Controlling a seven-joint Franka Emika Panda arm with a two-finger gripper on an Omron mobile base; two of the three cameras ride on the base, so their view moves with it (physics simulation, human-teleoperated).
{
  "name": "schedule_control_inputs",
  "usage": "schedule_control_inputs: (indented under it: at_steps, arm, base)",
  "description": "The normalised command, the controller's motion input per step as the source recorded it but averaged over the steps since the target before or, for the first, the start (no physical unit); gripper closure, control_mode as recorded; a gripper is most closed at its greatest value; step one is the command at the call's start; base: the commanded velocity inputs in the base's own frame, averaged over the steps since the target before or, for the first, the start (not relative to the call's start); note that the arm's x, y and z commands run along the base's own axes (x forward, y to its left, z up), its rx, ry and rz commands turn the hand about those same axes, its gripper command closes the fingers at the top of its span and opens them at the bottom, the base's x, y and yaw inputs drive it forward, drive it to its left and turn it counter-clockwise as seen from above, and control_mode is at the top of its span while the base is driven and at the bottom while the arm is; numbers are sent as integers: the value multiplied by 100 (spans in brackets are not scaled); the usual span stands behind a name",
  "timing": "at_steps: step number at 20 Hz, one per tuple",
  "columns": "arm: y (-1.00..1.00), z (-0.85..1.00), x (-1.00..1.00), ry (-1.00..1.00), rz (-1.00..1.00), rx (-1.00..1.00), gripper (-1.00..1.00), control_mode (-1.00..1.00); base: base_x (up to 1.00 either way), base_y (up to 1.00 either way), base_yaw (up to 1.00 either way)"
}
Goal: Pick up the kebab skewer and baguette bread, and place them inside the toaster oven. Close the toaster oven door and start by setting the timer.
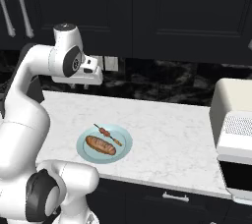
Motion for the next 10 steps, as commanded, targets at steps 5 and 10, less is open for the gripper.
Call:
schedule_control_inputs:
  at_steps: [5, 10]
  arm:
    - [0, 0, 0, 0, 0, 0, -100, 100]
    - [0, 0, 0, 0, 0, 0, -100, 100]
  base:
    - [0, -6, 0]
    - [0, -69, 0]
